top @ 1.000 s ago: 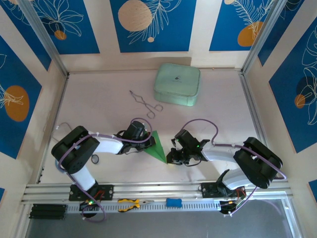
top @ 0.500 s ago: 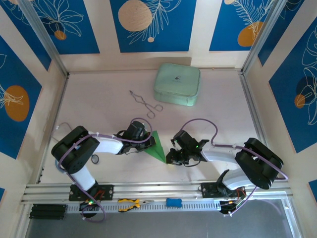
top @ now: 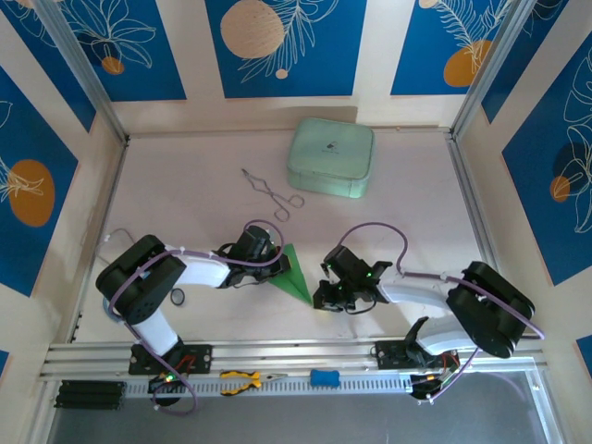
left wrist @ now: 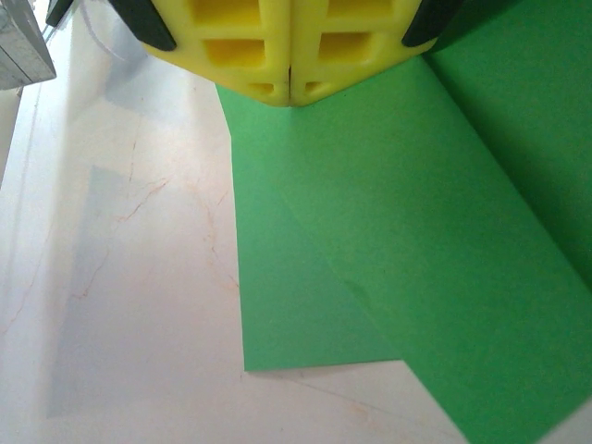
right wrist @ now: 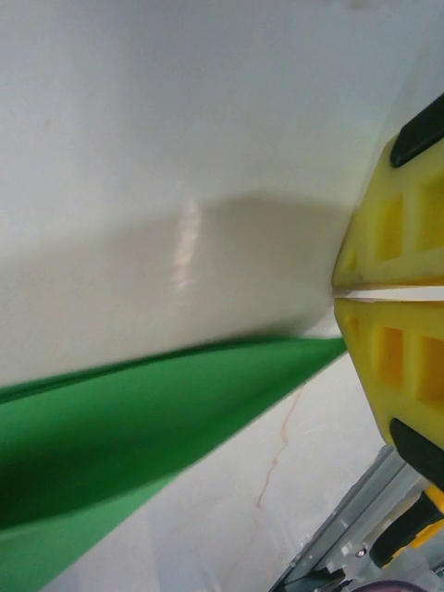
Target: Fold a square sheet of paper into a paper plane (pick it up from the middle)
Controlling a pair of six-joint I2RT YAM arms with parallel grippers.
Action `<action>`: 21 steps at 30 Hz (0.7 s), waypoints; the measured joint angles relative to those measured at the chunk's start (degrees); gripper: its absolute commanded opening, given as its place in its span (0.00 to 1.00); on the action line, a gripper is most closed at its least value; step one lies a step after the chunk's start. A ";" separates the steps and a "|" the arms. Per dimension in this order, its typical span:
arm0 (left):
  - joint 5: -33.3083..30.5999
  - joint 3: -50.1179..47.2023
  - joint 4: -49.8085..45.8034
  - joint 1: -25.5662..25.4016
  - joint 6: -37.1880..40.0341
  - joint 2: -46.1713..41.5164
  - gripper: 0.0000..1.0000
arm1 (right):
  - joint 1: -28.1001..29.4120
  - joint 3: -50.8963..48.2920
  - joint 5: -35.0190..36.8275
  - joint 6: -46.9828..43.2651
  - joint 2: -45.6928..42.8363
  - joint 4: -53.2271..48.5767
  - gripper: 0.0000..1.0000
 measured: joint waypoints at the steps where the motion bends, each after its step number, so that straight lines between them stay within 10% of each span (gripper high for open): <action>1: 0.00 0.00 0.02 0.00 -0.02 0.00 0.00 | -0.39 -0.04 0.02 0.02 -1.29 -1.33 0.13; 9: 0.02 0.00 0.02 0.00 0.00 0.00 0.00 | -6.08 0.13 -3.32 -0.96 -8.92 -0.50 0.06; 21: 0.22 0.00 0.09 0.00 0.00 0.07 0.00 | -2.62 13.18 -7.91 -5.27 10.01 4.15 0.04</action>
